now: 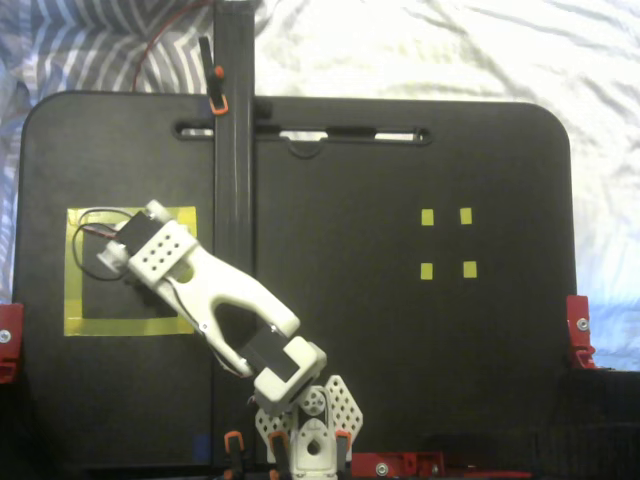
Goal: Grasp a block and put it in the designated area.
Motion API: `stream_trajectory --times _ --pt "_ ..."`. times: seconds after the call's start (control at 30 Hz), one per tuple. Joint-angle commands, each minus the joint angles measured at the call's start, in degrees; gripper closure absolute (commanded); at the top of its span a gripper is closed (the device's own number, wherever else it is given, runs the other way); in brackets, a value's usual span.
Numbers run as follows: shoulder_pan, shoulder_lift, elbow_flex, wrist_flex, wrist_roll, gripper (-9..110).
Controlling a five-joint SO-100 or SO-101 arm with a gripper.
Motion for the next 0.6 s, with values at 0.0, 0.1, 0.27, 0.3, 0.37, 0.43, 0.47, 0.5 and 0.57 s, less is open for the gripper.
stream_trajectory --times 0.0,0.1,0.27,0.3,0.37,0.43,0.47,0.5,0.57 --pt "0.09 0.44 -0.18 -1.23 0.44 79" --pt "0.00 -1.58 -0.18 -2.90 0.70 79" --pt "-0.53 -5.10 -0.18 -4.83 1.05 79" --pt "-0.62 -5.80 -0.18 -5.27 1.05 79" --pt "-0.88 -7.38 -0.18 -6.15 1.14 79" --pt "-1.32 -8.79 -0.18 -7.03 1.14 79" --pt "-1.49 -9.23 -0.18 -7.21 1.41 79" --pt "-1.67 -9.67 -0.18 -7.29 1.49 79" --pt "-2.02 -10.28 -0.18 -7.56 1.67 79"
